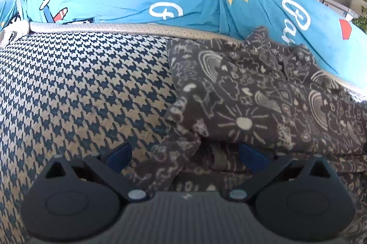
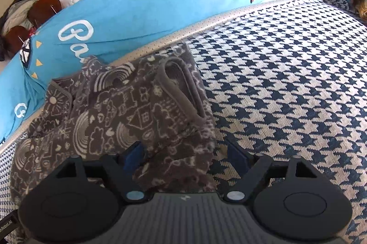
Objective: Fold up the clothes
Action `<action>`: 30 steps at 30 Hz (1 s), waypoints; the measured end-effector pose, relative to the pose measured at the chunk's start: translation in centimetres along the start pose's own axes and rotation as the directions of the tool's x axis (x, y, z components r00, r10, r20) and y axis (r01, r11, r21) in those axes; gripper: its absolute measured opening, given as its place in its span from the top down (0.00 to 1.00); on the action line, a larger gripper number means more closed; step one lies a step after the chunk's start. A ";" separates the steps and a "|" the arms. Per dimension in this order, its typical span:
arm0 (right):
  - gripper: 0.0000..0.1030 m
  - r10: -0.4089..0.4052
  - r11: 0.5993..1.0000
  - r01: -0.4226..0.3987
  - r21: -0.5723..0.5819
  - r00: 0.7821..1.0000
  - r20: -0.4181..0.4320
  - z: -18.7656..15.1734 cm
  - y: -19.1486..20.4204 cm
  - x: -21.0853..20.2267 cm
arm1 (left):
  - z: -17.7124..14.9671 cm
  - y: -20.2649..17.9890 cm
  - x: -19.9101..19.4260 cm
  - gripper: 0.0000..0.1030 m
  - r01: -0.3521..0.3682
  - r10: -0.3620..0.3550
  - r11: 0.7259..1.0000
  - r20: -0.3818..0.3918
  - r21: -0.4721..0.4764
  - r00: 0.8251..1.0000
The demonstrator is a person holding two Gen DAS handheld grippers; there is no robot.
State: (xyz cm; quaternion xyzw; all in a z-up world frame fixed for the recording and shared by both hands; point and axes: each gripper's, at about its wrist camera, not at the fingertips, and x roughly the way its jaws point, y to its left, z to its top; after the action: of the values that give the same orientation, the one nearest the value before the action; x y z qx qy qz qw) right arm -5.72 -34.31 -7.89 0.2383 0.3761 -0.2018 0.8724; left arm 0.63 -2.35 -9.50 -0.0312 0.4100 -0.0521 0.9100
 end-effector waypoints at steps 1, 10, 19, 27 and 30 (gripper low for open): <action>0.17 0.000 1.000 0.000 0.008 1.000 0.003 -0.1 -0.1 0.1 | -0.2 -0.1 0.2 0.00 -0.004 0.004 1.000 -0.008 0.006 1.000; 0.09 -0.035 0.999 0.036 -0.038 0.999 0.006 -0.4 0.6 0.3 | -0.5 -0.4 0.3 0.00 -0.016 0.016 0.999 -0.007 0.034 1.000; 0.00 -0.049 0.996 0.048 -0.077 0.999 -0.011 -0.8 1.3 0.8 | -0.6 -0.4 0.4 0.00 -0.011 0.011 0.999 -0.001 0.040 1.000; 0.00 -0.021 0.998 0.020 -0.056 1.000 -0.016 -0.7 0.6 0.6 | -0.6 -0.4 0.5 0.00 -0.011 0.011 0.999 0.002 0.041 1.000; 0.00 -0.029 0.998 0.028 -0.060 0.999 -0.018 -0.7 0.7 0.6 | -0.6 -0.3 0.5 0.00 -0.012 0.012 0.999 0.003 0.042 1.000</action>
State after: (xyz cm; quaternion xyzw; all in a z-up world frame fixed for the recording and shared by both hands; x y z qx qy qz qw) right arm -5.33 -33.42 -8.55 0.2084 0.3934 -0.2005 0.8727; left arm 0.46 -2.74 -10.21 -0.0096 0.4078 -0.0554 0.9113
